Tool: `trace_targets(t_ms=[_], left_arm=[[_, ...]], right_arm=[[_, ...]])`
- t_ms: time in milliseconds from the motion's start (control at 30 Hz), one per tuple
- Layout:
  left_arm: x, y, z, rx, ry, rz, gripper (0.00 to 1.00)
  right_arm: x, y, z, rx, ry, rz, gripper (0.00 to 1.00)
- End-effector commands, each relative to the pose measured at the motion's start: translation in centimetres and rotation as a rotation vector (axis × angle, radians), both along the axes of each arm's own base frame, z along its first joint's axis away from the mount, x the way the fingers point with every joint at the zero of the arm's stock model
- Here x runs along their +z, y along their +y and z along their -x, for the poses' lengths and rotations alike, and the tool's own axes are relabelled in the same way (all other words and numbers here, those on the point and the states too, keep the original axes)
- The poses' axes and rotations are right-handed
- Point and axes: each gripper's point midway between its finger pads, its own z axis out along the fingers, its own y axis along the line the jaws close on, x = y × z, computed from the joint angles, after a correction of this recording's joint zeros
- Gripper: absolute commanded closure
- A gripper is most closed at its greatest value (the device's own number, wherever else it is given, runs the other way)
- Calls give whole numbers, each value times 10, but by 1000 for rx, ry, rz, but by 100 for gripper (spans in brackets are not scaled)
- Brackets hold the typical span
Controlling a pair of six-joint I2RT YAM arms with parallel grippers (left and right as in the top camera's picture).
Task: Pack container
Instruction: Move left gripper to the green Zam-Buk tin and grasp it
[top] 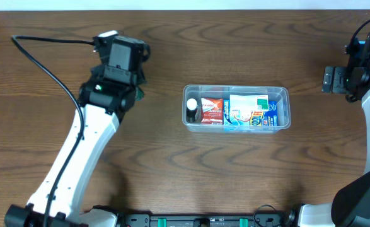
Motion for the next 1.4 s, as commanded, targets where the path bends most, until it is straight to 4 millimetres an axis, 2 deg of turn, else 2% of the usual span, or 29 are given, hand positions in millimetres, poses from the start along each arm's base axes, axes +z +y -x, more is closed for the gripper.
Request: trace_targets(t_ms=[0,167,433,567,867,1167,1367], left_arm=[[-20,7,-8,59,39,60,28],[-59,4,-17,93,124,135,0],[-120,3,-28,205,211,175,2],[-141,2,-31,261,227,199,2],[-169,3,-34,276,272,186,2],[-194,15,-30,311,330,186,2],[-208,6,-28,289,374,235,2]], right_arm=[[10,-2,1,-19,-29,7,1],[10,-2,2,-19,-28,6,1],[10,-2,1,-19,-29,7,1],[10,-2,2,-19,-28,6,1],[10,-2,1,-19,-29,7,1],[10,-2,2,-19,-28,6,1],[10,-2,2,-19,-28,6,1]])
